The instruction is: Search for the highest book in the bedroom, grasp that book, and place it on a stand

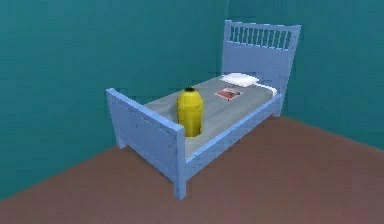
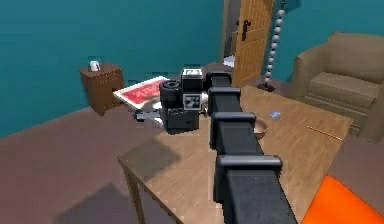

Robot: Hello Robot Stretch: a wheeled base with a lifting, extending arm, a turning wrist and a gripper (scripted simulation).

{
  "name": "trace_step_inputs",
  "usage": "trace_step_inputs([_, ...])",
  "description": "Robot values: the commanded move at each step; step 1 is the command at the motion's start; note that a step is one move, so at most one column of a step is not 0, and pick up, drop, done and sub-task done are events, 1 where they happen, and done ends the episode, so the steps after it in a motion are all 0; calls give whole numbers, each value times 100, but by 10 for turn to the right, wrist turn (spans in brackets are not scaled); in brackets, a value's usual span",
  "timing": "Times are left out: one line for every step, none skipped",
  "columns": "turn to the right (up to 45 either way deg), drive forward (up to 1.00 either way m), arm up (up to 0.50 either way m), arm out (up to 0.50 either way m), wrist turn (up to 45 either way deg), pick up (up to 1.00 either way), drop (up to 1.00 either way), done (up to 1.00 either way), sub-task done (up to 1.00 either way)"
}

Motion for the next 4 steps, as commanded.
trace_step_inputs([0, 0, 0, 0, -450, 0, 0, 0, 0])
trace_step_inputs([0, 0, 0, 0, -450, 0, 0, 0, 0])
trace_step_inputs([0, 0, 0, 0, -180, 0, 0, 0, 0])
trace_step_inputs([0, 0, 0, -22, 0, 0, 0, 0, 0])
